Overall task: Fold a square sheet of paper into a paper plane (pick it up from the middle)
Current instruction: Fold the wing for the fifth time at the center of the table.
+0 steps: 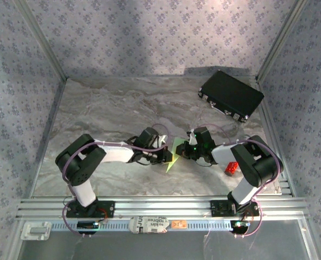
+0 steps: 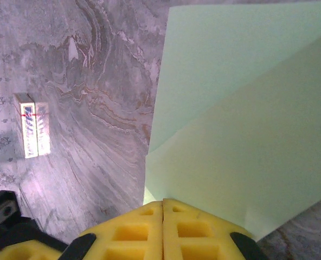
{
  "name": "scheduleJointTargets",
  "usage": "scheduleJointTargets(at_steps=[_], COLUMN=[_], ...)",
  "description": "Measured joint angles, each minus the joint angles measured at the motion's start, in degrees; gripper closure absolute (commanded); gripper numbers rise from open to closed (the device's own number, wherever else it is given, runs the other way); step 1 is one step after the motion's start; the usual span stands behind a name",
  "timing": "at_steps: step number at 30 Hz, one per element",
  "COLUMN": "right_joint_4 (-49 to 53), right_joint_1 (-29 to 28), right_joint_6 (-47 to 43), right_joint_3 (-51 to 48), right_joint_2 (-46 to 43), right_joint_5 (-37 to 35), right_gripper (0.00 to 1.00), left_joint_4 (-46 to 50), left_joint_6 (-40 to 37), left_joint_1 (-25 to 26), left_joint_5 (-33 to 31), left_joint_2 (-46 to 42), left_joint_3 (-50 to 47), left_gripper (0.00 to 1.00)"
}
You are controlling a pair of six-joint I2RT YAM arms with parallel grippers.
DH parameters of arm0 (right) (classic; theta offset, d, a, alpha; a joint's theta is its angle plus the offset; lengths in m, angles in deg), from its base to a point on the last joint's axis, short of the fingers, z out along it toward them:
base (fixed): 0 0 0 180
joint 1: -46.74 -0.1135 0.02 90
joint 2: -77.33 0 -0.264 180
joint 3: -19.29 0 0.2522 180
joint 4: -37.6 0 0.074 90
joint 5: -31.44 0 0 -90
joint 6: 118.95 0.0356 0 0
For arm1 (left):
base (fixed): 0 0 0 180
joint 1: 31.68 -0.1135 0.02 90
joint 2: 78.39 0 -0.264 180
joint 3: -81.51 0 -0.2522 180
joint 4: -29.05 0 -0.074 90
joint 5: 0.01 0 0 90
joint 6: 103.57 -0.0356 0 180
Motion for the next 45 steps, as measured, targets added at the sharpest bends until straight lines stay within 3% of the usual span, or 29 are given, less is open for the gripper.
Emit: scheduleJointTargets(at_steps=[21,38,45], right_joint_4=[-0.39,-0.70,-0.72], right_joint_1=[0.26,0.20,0.20], right_joint_6=[1.66,2.60,2.99], right_joint_3=[-0.02,0.00,0.00], right_joint_2=[0.33,0.42,0.42], right_joint_5=[0.24,0.26,0.26], right_gripper=[0.92,0.92,0.92], left_joint_4=[-1.44,-0.11,-0.17], left_joint_6=[0.17,0.57,0.61], left_joint_1=[-0.55,0.76,0.87], left_joint_5=[2.58,-3.23,-2.80], left_joint_2=[3.48,-1.29,1.88], left_joint_3=[4.15,0.11,1.42], left_gripper=[0.99,1.00,1.00])
